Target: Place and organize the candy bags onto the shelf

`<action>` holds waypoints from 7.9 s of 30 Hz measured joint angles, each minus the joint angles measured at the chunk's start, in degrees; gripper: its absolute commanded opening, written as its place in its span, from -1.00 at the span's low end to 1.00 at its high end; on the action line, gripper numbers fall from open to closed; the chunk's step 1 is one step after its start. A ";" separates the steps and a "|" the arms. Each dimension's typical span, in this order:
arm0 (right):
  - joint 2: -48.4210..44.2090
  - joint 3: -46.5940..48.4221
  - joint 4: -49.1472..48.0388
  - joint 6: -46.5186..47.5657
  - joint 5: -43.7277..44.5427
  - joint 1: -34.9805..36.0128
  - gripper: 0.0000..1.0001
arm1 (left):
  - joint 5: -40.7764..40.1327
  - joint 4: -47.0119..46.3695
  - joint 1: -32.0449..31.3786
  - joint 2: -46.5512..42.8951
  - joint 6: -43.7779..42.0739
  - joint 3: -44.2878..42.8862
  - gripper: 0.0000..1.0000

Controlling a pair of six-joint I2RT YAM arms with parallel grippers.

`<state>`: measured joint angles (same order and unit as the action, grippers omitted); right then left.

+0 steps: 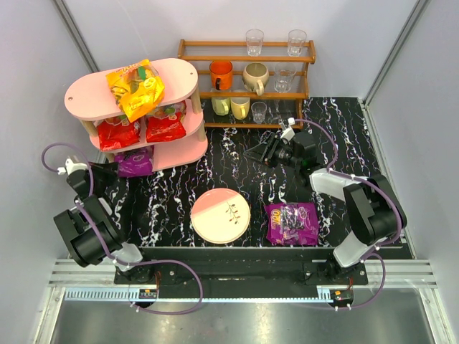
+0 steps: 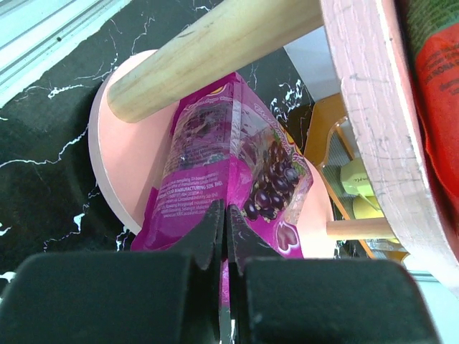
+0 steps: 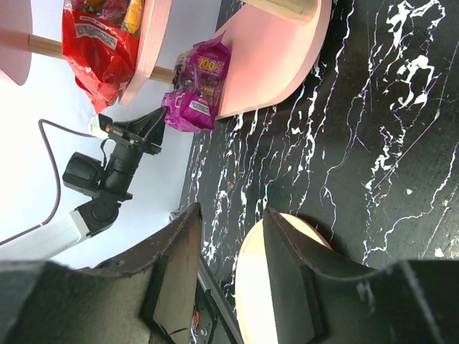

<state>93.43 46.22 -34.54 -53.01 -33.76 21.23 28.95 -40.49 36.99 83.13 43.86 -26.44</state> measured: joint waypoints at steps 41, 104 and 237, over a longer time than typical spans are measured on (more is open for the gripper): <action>-39.71 -6.40 74.60 2.84 41.11 -1.05 0.99 | 1.90 26.25 -0.20 -49.35 1.77 11.17 0.98; -19.41 -1.60 61.24 20.74 36.76 -1.46 -0.03 | 7.41 23.47 -2.84 -48.48 8.68 12.02 0.98; 46.10 55.56 7.61 -9.46 20.28 21.31 -1.00 | 10.40 26.45 -5.05 -49.03 9.79 12.17 0.98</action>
<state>139.52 101.78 -26.94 -62.48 -13.47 42.54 39.35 -14.04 31.94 34.11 53.65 -14.26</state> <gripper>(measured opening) 0.010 0.987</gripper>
